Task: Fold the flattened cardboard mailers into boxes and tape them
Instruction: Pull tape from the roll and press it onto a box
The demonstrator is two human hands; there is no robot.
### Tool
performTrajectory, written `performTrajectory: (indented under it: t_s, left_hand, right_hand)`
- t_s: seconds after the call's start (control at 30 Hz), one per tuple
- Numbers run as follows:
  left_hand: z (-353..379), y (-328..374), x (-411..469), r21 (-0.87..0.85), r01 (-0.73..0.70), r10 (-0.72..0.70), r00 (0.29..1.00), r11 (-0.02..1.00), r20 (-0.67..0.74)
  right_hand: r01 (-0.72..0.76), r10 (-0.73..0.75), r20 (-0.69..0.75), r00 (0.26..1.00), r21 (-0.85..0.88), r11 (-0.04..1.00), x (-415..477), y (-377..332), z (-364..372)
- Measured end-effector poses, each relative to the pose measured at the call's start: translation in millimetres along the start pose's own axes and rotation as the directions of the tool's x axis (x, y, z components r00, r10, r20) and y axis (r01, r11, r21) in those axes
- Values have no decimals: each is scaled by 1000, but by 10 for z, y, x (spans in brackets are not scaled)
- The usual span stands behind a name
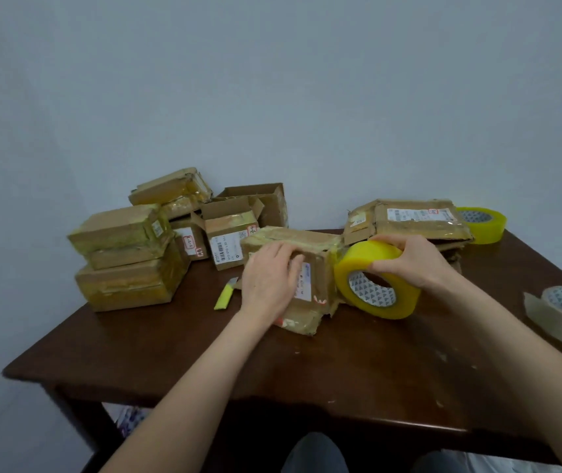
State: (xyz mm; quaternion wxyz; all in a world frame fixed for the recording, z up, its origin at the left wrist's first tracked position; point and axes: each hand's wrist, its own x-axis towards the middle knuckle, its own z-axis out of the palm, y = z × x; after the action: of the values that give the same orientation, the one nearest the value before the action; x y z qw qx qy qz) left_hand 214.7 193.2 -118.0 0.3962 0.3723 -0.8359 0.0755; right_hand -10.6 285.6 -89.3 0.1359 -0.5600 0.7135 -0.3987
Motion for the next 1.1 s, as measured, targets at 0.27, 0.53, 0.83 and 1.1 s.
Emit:
performTrajectory:
  t_s: [0.27,0.53,0.83,1.1]
  left_hand:
    - [149,-989,-219,325,538,-622,735,778,270]
    - [228,-1182,-196,422,564,-692,670,710,270]
    - [-626,-393,130,-127,459,-471,877,879,-95]
    - [40,840,389,-207,292,-233,935,934,267]
  right_hand:
    - [-30,28,61,998,23,999,70,31,0]
    - [-67,52,136,989,109,992,67,79,-85]
    - [-54,39,128,991,116,992,-36,38,-96]
    - [-40,32,84,996,97,995,-187,95,-198]
